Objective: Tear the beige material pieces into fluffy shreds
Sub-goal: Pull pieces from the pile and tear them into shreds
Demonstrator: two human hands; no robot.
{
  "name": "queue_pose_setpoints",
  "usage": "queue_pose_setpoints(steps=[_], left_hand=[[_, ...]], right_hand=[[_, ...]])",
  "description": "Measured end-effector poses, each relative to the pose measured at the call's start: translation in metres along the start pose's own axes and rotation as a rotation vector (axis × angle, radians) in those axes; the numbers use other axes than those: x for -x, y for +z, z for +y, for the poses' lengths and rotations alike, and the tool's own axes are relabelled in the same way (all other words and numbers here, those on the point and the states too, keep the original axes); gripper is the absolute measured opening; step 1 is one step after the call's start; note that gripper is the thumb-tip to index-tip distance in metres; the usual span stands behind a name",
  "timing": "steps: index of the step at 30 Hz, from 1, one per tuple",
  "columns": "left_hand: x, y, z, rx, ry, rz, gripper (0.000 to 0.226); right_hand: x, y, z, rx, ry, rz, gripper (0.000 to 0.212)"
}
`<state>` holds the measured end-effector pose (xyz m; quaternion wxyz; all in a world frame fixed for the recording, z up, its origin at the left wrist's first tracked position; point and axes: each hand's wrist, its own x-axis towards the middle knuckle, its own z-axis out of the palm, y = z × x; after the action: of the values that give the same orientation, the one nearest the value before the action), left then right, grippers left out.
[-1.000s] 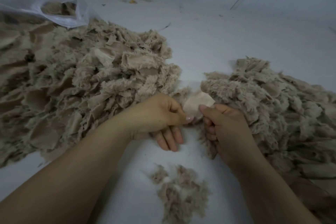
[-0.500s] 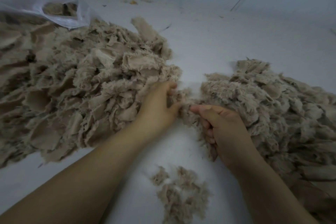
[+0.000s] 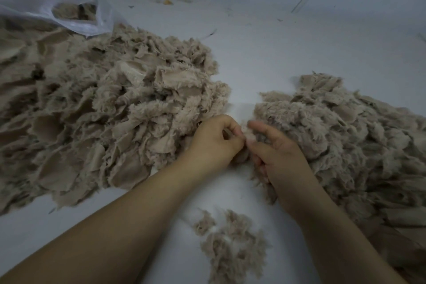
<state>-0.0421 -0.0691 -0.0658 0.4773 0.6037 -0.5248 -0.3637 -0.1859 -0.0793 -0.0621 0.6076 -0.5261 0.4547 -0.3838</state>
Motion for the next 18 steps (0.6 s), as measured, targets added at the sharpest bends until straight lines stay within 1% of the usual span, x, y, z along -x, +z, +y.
queue_pose_setpoints(steps=[1,2,3,4,6,10,13,16,18], left_hand=[[0.0031,0.0029,0.0010,0.149,-0.016,-0.029,0.019],[0.0058,0.0054,0.0023,0.266,-0.029,-0.040,0.015],[0.0075,0.0068,0.0034,0.336,-0.032,-0.033,0.013],[0.0077,0.0077,0.0030,0.360,-0.027,-0.015,0.017],[0.0067,0.0061,0.0027,0.325,-0.008,0.007,0.025],[0.0033,0.0014,0.0020,0.287,-0.010,-0.016,0.024],[0.0014,-0.0001,-0.0015,0.293,0.005,0.044,0.021],[0.0003,-0.0006,-0.0040,0.299,0.036,0.109,0.023],[-0.0010,-0.0018,-0.0055,0.353,0.037,0.189,0.026]], right_hand=[[-0.0004,-0.0009,0.0004,-0.003,0.007,-0.010,0.033],[-0.0001,-0.0007,0.0003,0.014,0.006,-0.026,0.032],[0.0003,-0.0007,0.0003,0.047,-0.008,-0.047,0.024],[0.0009,0.0001,0.0001,0.088,-0.020,-0.066,0.016],[0.0007,0.0004,0.0030,0.161,-0.029,-0.058,0.018],[-0.0009,0.0000,0.0052,0.206,-0.002,0.040,0.021],[-0.0007,0.0011,0.0041,0.167,-0.007,0.085,0.026],[-0.0003,0.0013,0.0034,0.164,0.000,0.141,0.039],[-0.0004,0.0000,0.0032,0.174,0.016,0.172,0.044]])
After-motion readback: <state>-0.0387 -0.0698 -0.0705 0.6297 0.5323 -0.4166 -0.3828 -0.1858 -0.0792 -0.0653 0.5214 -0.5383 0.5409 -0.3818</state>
